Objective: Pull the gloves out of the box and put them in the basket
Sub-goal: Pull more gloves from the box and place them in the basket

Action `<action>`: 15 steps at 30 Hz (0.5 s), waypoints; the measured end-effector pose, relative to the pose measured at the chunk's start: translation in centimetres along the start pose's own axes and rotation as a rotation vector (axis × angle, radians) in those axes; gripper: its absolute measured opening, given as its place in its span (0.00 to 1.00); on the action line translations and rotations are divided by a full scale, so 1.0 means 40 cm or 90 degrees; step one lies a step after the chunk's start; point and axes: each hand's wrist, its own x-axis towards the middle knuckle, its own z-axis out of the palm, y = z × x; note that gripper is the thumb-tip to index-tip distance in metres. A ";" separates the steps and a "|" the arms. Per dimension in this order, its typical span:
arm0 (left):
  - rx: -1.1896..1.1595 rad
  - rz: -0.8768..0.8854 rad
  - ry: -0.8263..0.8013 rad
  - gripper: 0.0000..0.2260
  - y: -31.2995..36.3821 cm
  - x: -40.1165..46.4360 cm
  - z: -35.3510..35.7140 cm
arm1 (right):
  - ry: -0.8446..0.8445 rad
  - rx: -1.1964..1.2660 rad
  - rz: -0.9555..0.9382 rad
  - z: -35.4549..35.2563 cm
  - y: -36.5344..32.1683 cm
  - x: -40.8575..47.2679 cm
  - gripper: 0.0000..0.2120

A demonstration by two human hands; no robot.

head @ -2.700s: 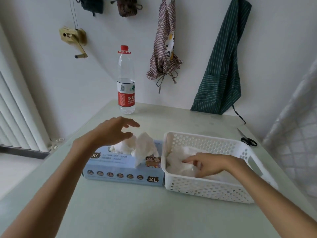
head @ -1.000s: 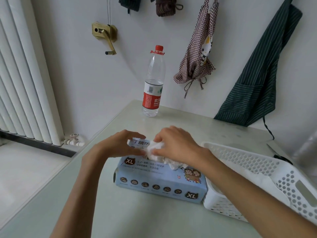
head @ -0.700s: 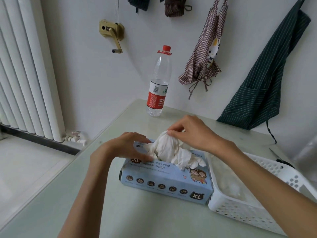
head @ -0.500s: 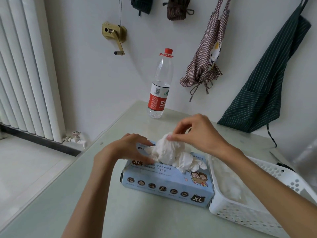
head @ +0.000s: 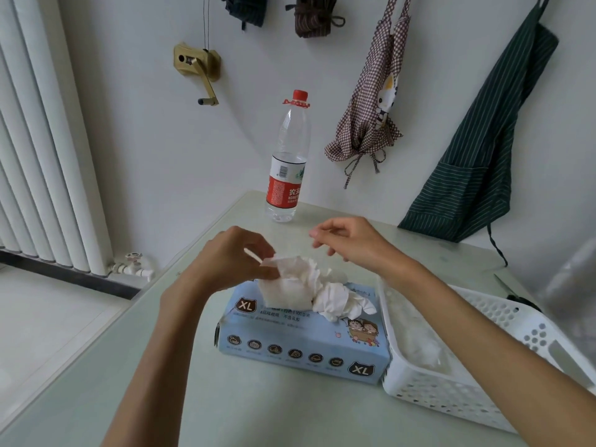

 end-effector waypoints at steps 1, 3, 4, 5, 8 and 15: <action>0.002 -0.010 -0.009 0.09 -0.010 0.002 0.002 | -0.023 -0.008 0.020 -0.012 0.007 -0.006 0.12; -0.027 -0.006 -0.028 0.08 -0.018 0.004 0.007 | -0.104 -0.048 0.054 -0.015 0.024 -0.017 0.17; -0.048 0.002 -0.035 0.08 -0.018 0.005 0.009 | -0.137 -0.070 0.060 -0.007 0.031 -0.019 0.19; -0.066 0.009 -0.040 0.08 -0.017 0.005 0.009 | -0.153 -0.086 0.059 0.002 0.037 -0.018 0.18; -0.080 0.028 -0.064 0.09 -0.016 0.005 0.000 | -0.102 -0.060 0.030 0.005 0.045 -0.011 0.13; -0.041 0.047 -0.057 0.21 -0.020 0.007 0.002 | 0.020 0.051 -0.003 -0.026 -0.019 -0.001 0.09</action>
